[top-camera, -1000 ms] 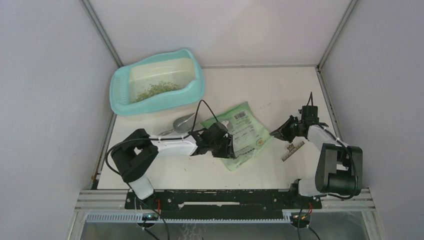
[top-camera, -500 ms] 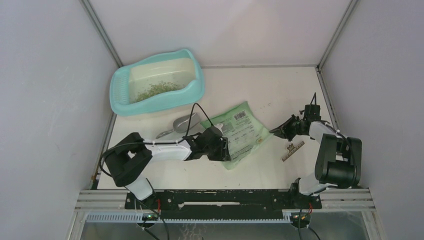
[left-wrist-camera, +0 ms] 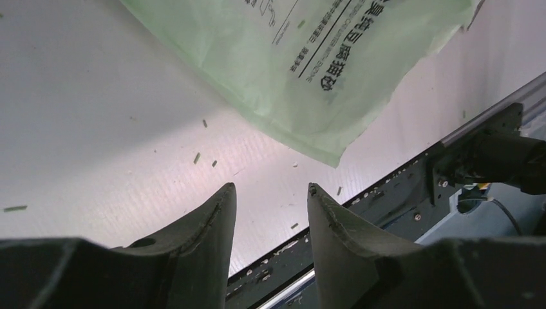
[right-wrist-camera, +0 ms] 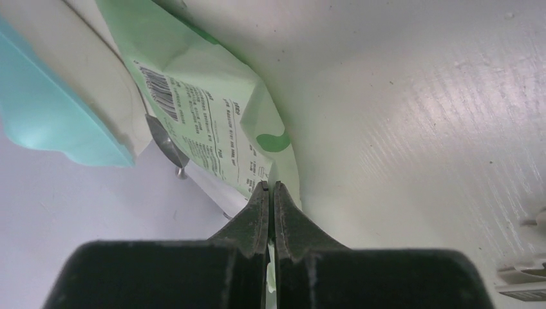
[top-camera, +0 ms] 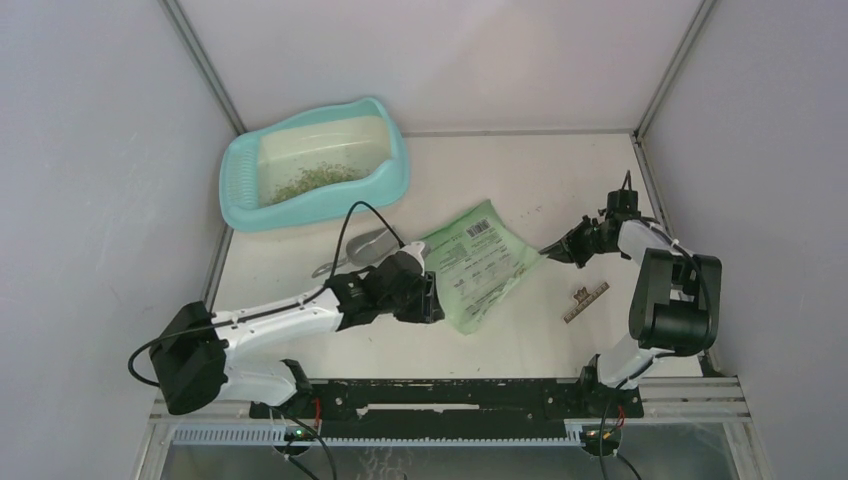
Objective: Fill the litter box with clean litter
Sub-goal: Close the cat litter bag at the center of the board.
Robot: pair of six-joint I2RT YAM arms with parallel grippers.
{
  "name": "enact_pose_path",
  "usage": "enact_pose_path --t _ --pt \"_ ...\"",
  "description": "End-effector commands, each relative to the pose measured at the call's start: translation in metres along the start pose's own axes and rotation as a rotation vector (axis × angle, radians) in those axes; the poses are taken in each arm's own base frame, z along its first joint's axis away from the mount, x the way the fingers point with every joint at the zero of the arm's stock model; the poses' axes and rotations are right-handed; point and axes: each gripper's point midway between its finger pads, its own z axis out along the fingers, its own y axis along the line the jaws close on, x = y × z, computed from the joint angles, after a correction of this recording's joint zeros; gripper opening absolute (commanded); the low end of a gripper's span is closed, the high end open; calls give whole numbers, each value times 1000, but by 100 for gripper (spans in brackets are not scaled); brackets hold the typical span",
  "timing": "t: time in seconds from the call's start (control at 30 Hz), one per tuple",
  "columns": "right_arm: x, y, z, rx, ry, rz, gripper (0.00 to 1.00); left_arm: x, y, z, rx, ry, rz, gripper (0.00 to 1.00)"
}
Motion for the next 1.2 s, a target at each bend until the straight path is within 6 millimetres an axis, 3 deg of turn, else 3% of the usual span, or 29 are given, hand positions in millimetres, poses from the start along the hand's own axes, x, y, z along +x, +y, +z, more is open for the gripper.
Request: enact_pose_path --t 0.0,0.23,0.63,0.77,0.97,1.17 --pt "-6 11 -1 57 -21 8 0 2 -3 -8 -45 -10 63 49" --pt "-6 17 13 124 -5 100 0 8 -13 -8 -47 -18 89 49" --pt "-6 31 34 178 -43 195 0 21 -74 -14 73 -21 119 49" --pt "-9 36 35 182 -49 202 0 20 -64 -12 27 -45 105 49" --pt "-17 32 34 202 -67 213 0 5 -44 -26 -7 -124 63 49" --pt "-22 29 41 215 -73 240 0 1 -53 -28 16 -112 69 49"
